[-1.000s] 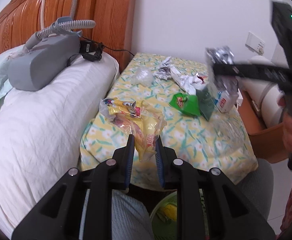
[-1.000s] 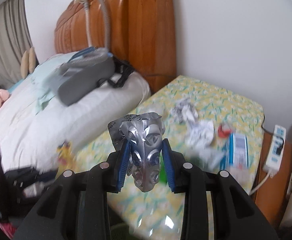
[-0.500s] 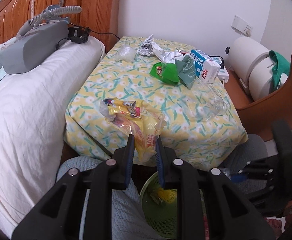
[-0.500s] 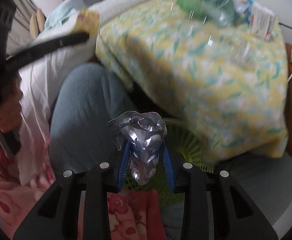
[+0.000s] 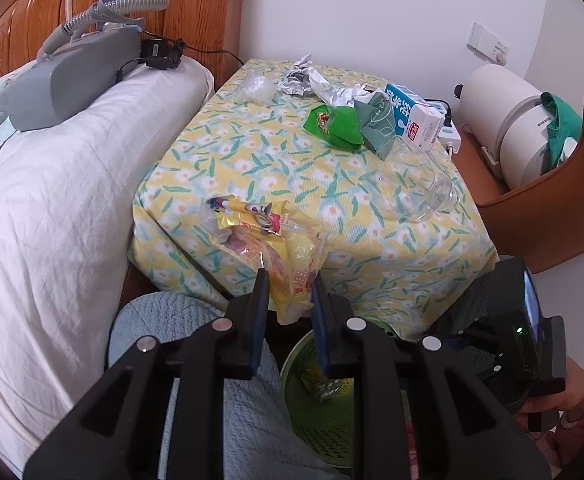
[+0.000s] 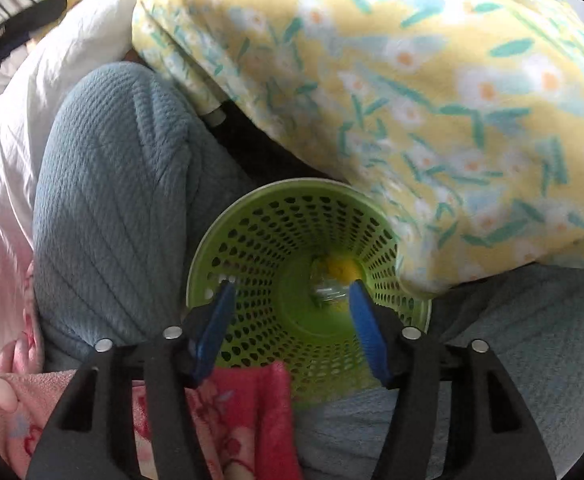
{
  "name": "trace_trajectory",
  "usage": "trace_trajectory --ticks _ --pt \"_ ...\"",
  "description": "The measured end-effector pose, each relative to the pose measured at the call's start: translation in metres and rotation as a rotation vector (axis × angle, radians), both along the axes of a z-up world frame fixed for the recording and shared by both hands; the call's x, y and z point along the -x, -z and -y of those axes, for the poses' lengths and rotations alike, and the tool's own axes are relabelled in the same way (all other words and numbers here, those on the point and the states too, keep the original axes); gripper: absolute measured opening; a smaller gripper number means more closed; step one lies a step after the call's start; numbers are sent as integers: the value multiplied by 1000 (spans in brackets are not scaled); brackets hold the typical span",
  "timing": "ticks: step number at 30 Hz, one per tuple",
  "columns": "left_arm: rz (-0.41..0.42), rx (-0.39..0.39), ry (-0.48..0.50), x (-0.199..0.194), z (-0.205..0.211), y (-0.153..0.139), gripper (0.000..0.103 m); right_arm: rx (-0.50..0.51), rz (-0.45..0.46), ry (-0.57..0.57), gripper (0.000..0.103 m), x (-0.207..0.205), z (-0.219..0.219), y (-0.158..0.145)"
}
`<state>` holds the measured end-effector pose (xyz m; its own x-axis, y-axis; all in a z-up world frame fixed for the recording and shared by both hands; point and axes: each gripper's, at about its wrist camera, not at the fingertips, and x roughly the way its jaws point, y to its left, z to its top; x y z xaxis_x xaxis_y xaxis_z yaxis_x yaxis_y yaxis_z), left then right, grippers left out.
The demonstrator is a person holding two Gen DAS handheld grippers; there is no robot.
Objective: Collect trash
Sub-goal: 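Carry the foil to the basket and release it with the right tool while the left holds the wrapper, then lower the yellow wrapper into the basket and open the left tool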
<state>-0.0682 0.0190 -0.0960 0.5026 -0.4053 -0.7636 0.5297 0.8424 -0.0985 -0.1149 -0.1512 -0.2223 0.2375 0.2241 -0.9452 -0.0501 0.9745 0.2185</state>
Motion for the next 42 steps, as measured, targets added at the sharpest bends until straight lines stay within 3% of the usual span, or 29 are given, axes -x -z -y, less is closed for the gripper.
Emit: trace_trajectory --ticks 9,17,18,19,21,24,35,42 --pt "-19 -11 62 9 9 5 20 25 84 31 71 9 16 -33" --pt "-120 -18 234 31 32 27 24 101 275 41 85 15 29 -97" --pt "-121 -23 245 34 34 29 36 105 285 43 86 15 31 -100" --pt "-117 -24 248 36 36 30 56 111 299 47 86 15 33 -105" --pt "-97 -11 251 40 36 27 77 117 312 54 86 15 36 -110" --pt "-70 11 242 42 32 20 93 115 321 77 86 13 42 -112" --pt "-48 39 73 16 8 6 95 94 341 116 93 11 44 -120" --pt "-29 41 45 12 1 3 95 89 346 121 93 8 45 -122"
